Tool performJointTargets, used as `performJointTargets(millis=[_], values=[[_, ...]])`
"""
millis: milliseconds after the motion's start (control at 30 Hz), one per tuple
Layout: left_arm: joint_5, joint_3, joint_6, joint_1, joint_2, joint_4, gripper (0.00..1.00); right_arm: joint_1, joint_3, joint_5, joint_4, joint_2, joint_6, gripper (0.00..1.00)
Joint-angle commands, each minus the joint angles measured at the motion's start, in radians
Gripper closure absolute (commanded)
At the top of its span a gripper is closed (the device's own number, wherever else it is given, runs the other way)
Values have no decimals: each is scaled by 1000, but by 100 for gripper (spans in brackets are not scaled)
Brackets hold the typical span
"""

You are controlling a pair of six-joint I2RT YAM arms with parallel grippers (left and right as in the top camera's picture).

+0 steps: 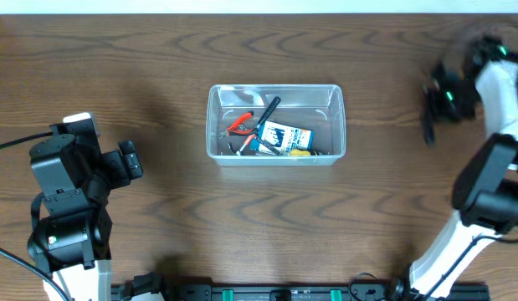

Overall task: Pack container
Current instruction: 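Carry the long screwdriver left and release it into the container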

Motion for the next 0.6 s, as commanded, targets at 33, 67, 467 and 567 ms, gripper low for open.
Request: performJointTargets(millis=[33,67,467,567], values=[[-5,-2,13,3,0,1,2,185,145,-31,-19,-108,-166,99],[-5,-2,13,3,0,1,2,236,163,-31,-19,-116,-233,99],[-5,-2,13,3,-1,0,2,559,167,21,-13,-26,-702,99],[-5,-2,13,3,-1,0,2,560,166,6,-23,31,-702,99]])
